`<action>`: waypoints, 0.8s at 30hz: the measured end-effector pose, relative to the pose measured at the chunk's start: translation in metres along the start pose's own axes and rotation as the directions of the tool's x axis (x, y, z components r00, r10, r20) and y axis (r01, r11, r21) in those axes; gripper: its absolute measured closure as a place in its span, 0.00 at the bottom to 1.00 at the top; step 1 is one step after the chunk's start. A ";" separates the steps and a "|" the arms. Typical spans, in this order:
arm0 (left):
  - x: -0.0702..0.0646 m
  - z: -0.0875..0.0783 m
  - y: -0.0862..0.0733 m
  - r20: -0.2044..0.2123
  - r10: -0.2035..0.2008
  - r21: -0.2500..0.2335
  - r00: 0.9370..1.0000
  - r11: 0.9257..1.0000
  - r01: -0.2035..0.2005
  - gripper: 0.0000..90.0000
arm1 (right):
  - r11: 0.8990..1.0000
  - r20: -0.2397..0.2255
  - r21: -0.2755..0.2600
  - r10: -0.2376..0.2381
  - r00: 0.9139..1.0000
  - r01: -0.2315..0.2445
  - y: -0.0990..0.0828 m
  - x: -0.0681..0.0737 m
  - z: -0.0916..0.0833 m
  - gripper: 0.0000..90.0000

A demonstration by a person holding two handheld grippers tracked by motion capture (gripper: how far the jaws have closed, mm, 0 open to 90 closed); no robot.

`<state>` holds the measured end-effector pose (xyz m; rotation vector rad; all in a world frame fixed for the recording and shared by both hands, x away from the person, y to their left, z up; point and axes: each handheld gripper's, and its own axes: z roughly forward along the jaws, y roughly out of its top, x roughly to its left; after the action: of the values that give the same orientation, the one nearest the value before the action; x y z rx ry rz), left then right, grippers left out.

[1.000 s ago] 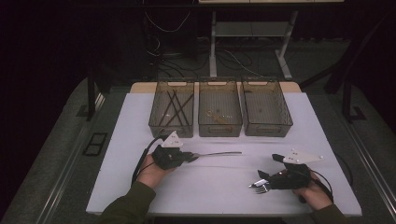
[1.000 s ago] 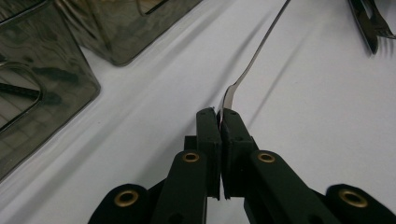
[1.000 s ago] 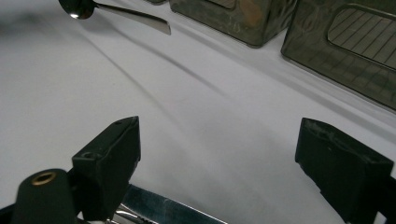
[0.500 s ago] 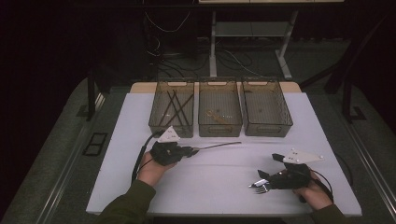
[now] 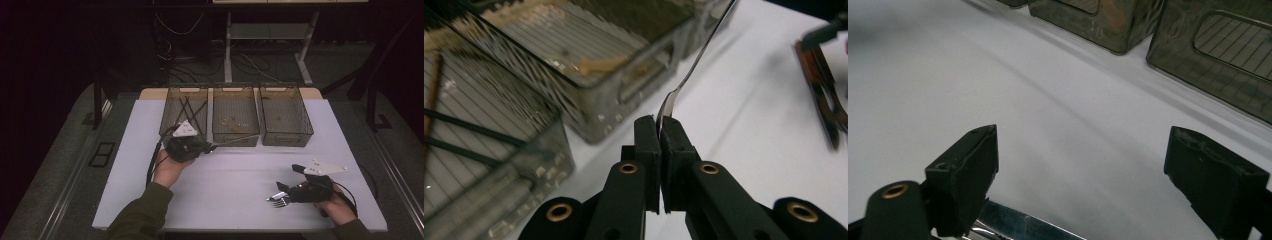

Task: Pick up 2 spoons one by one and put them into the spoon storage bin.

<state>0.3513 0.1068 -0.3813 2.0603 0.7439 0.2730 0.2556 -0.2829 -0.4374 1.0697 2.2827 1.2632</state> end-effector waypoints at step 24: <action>0.032 0.048 0.062 -0.162 -0.060 0.039 0.985 0.997 0.068 0.96 | 1.000 0.002 -0.011 0.003 1.000 -0.003 0.001 -0.001 -0.002 0.16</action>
<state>0.4239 0.0677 -0.3612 2.0695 0.9204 0.3932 0.2553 -0.2847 -0.4358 1.0712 2.2711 1.2735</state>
